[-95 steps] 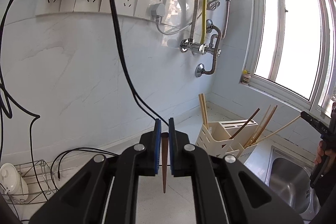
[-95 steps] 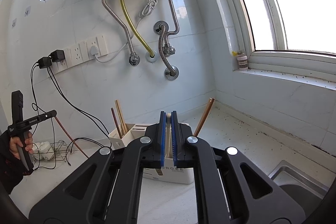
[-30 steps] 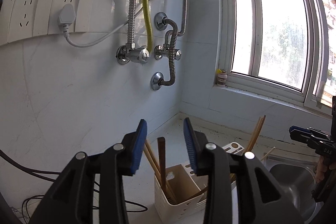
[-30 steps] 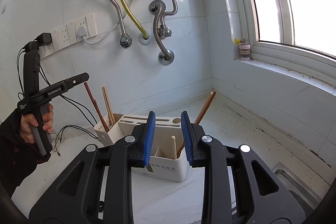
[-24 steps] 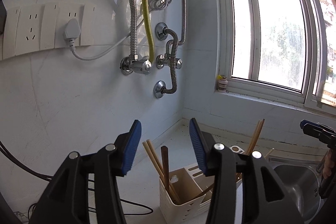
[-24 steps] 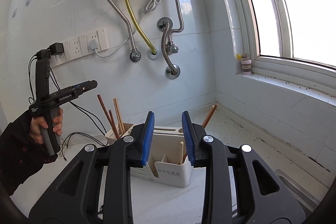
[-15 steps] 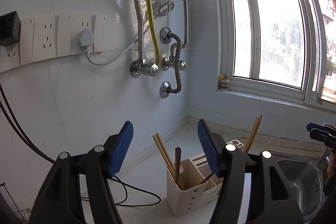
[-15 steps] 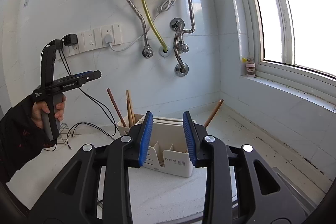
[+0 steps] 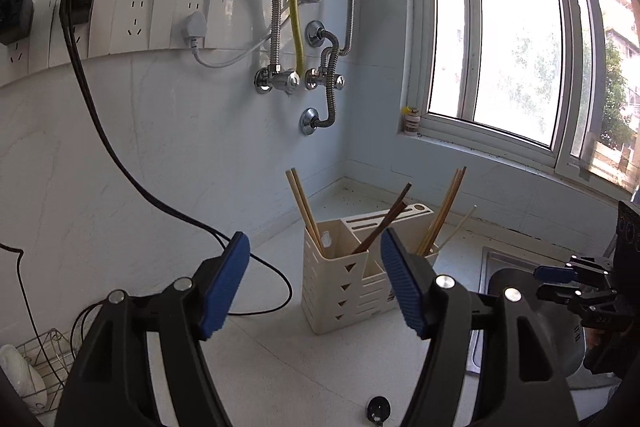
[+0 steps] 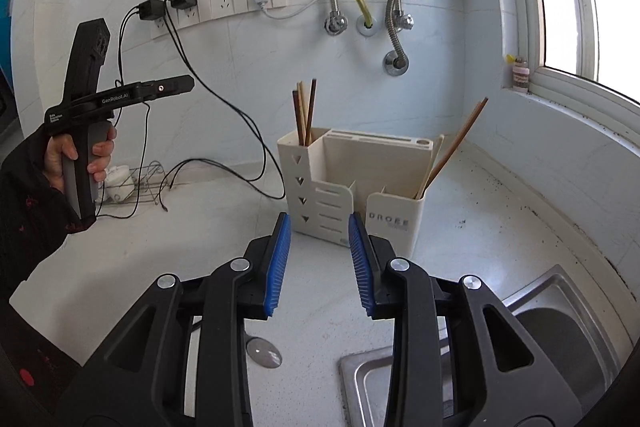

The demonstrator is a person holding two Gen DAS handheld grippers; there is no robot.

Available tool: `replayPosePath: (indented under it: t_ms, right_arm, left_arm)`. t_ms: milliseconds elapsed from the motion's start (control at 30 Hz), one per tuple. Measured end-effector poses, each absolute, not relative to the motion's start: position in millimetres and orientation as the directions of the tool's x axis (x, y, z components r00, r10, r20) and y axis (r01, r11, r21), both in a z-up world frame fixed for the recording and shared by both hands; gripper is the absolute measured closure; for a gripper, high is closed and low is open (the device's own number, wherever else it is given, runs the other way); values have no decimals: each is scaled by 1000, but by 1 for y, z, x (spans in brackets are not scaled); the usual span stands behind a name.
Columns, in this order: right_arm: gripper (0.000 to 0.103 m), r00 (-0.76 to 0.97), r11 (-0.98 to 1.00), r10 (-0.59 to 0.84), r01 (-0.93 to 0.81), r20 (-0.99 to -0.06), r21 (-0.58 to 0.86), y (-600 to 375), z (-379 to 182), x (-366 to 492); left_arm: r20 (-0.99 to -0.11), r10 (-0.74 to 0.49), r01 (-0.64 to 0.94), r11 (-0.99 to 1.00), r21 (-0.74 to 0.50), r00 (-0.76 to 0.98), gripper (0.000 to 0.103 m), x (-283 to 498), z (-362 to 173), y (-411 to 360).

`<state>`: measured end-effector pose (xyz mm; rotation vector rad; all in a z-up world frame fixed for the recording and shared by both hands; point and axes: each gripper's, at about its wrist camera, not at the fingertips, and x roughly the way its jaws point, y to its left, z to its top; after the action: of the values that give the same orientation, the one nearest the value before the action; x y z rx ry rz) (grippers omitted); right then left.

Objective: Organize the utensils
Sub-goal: 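Open the right tool and move both tools toward the black spoons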

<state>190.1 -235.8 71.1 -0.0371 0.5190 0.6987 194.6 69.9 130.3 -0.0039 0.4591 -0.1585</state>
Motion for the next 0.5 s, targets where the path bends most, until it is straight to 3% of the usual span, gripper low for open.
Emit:
replayPosePath:
  t_ms: [400,500]
  right_arm:
    - [74,439,689,569,-715,-695,113,-185,-19,168]
    - [74,400,669,549,-737,-734,98,-176,-35,167]
  left_arm:
    - [-607,-243,255,964,-68,757,36,125,42,43]
    - [-650,-269,281,956,-87,711,41,114,15,38]
